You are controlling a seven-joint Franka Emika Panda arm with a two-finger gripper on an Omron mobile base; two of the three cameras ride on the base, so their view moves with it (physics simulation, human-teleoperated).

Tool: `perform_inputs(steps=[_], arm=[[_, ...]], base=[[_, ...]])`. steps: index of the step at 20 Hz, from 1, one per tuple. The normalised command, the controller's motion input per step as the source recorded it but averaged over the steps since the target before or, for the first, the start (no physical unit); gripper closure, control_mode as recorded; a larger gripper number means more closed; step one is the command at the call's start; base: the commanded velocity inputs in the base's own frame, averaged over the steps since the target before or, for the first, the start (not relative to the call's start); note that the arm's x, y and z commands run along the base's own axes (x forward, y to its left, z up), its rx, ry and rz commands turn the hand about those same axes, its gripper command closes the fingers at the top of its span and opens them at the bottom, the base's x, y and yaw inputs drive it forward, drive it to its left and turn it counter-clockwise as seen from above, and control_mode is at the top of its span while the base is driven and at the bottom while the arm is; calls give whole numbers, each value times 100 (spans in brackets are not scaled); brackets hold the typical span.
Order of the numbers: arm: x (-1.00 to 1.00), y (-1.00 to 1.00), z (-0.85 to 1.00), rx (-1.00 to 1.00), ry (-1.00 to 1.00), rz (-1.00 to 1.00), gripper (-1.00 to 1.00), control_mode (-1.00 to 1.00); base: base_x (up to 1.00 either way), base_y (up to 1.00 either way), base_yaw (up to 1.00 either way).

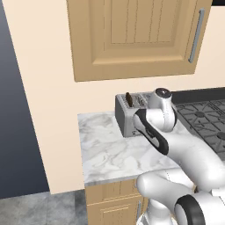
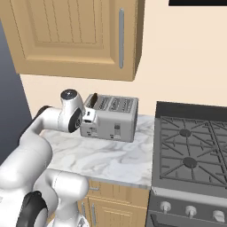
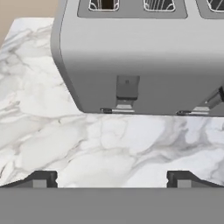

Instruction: Start the toaster. Once the lever pops up, take the bread to the plate on the dining counter.

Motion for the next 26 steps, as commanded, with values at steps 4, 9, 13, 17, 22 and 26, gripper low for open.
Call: perform_inputs(steps=[4, 9, 13, 17, 22, 26], arm=[[29, 4, -10, 0, 0, 0, -100, -100], [23, 1, -13, 0, -1, 0, -100, -100], [16, 0, -10, 0, 0, 0, -100, -100], [14, 0, -3, 0, 0, 0, -100, -100], [12, 4, 0, 0, 0, 0, -100, -100], [12, 4, -1, 0, 0, 0, -100, -100]], base=[[0, 0, 0], [0, 0, 0], [0, 0, 0], [0, 0, 0], [0, 0, 0], [0, 0, 0]])
